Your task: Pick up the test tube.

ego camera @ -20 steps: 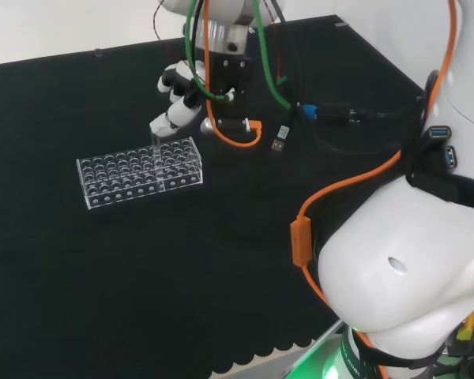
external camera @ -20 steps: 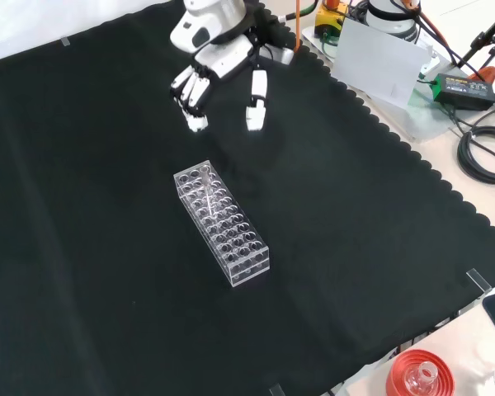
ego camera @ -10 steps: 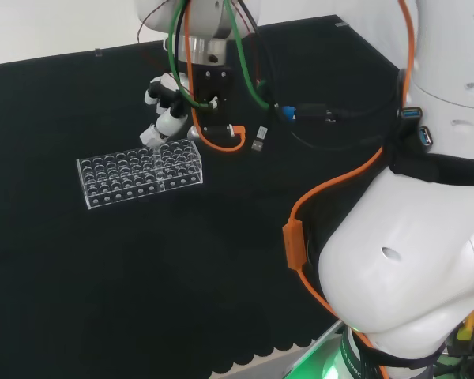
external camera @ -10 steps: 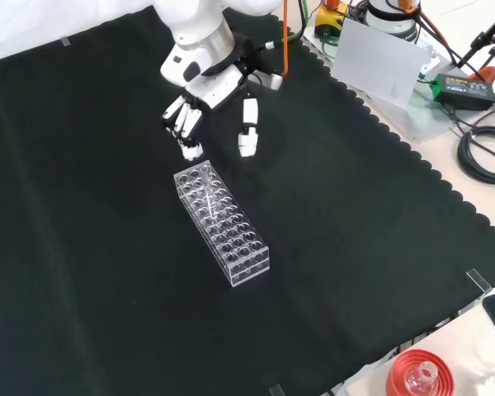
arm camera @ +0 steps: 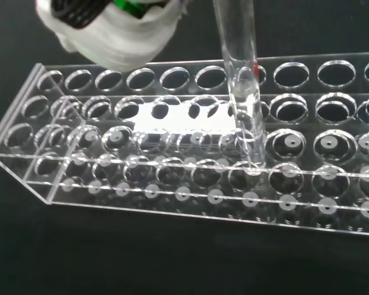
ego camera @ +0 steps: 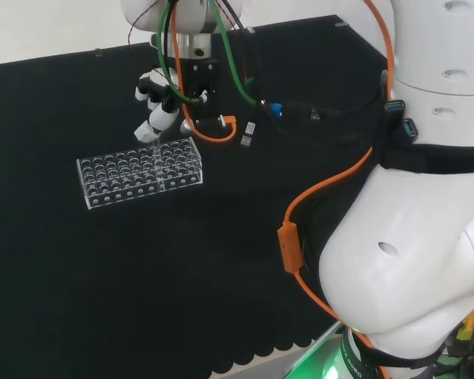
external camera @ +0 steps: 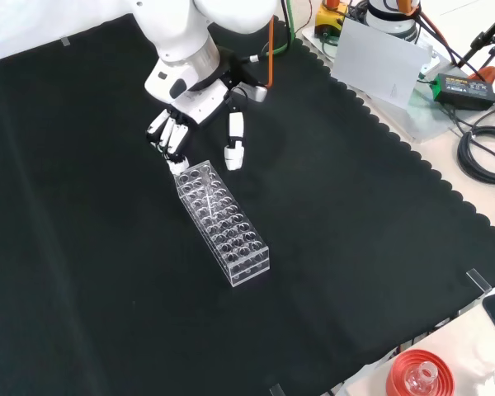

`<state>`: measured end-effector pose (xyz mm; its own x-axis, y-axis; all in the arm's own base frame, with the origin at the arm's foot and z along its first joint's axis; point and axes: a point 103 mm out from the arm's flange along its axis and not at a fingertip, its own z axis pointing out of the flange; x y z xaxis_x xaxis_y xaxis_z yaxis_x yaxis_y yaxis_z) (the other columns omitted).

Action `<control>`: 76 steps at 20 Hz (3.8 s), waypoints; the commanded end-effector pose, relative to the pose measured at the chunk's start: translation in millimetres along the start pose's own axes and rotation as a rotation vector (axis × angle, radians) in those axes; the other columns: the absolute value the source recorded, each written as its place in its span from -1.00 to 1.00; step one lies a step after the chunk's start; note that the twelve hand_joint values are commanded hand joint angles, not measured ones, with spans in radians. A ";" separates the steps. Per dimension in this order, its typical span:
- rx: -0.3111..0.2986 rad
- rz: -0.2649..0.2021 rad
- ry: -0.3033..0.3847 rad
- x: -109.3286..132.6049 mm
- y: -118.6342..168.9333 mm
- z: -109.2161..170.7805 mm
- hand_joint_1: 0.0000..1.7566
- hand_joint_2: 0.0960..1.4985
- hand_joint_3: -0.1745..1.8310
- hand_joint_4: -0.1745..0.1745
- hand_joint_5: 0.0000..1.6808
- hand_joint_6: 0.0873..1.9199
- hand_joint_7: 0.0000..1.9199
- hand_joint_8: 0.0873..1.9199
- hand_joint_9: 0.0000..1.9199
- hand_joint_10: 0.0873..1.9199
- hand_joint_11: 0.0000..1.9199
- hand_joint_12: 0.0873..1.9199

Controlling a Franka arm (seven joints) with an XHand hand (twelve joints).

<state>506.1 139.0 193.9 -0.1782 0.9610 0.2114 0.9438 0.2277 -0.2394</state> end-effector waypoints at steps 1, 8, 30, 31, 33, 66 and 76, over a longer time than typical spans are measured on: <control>0.031 -0.004 -0.027 -4.6 0.6 8.7 0.13 -0.12 -0.22 -0.20 -0.58 -0.17 -0.32 -0.28 -0.52 -0.12 -0.95 0.63; 0.037 0.000 -0.023 -7.9 -2.0 14.9 0.14 -0.12 -0.21 -0.20 -0.45 -0.10 -0.28 -0.27 -0.50 -0.12 -0.94 0.63; 0.029 0.013 -0.037 -1.5 16.8 35.0 0.19 -0.14 -0.16 -0.42 -0.20 -0.10 -0.02 -0.35 -0.31 -0.22 -0.80 0.59; 0.023 0.011 -0.038 -0.2 18.5 34.6 0.20 -0.14 -0.15 -0.46 -0.16 -0.11 0.02 -0.36 -0.28 -0.23 -0.78 0.58; 0.009 0.006 -0.041 1.5 20.2 32.8 0.22 -0.15 -0.15 -0.55 -0.07 -0.15 0.12 -0.41 -0.22 -0.27 -0.74 0.56; -0.084 -0.051 -0.144 15.8 14.7 0.9 0.62 -0.05 -0.41 -1.00 0.49 -0.46 0.44 -0.37 0.30 -0.65 -0.41 0.35; -0.105 -0.082 -0.146 25.4 7.9 -31.2 0.62 -0.08 -0.37 -1.00 0.50 -0.47 0.46 -0.39 0.31 -0.66 -0.41 0.35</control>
<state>518.4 158.8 216.0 -0.2731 0.9585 0.0820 0.9504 0.2821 -0.1312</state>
